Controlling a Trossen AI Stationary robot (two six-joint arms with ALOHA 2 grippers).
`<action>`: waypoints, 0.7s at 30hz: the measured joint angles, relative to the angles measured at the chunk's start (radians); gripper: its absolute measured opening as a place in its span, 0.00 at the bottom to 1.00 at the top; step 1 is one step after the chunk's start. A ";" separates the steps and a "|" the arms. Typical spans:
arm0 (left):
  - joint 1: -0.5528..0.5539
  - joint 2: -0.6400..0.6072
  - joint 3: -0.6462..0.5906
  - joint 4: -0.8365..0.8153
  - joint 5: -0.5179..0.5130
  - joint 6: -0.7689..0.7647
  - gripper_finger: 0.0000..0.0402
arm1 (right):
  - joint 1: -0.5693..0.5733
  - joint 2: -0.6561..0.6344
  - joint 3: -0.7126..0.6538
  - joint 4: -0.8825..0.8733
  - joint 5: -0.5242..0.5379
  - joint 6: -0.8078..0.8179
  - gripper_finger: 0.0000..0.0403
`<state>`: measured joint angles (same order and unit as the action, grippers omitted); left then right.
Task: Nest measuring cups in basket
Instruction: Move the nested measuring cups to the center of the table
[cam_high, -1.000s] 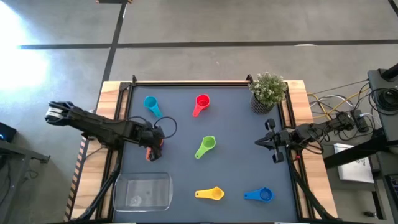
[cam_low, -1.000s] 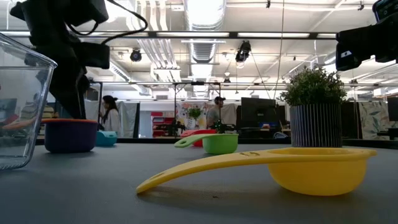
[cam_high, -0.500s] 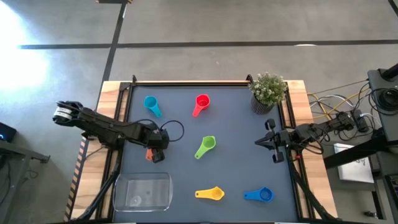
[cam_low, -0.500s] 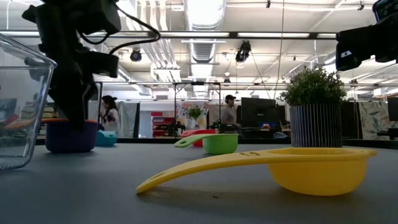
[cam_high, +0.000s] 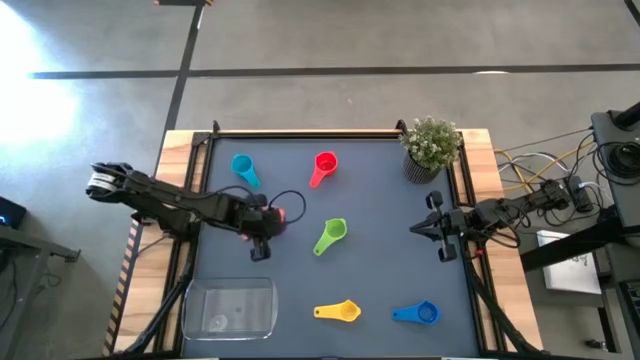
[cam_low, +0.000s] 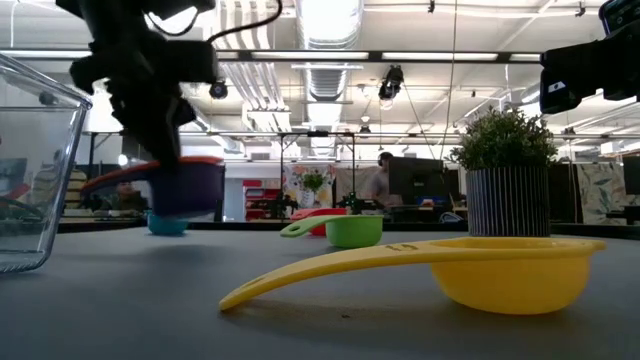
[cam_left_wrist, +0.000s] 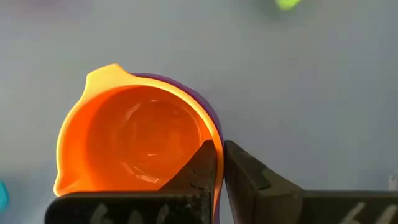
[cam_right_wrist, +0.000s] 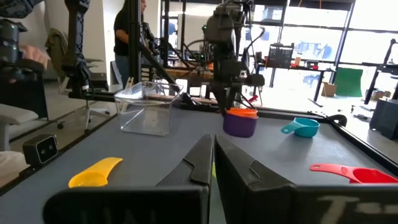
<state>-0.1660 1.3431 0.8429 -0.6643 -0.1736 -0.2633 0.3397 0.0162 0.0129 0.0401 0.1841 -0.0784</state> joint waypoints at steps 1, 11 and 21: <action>0.003 0.003 0.009 0.010 -0.005 0.020 0.01 | 0.000 0.000 0.000 0.000 0.000 0.000 0.02; 0.055 0.106 0.060 0.069 -0.010 0.172 0.00 | 0.000 0.000 0.000 0.000 0.000 0.000 0.02; 0.088 0.224 0.111 0.085 0.009 0.257 0.00 | 0.000 0.000 0.000 0.000 0.000 0.000 0.02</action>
<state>-0.0777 1.5670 0.9535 -0.5796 -0.1643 -0.0063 0.3397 0.0162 0.0128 0.0399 0.1837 -0.0784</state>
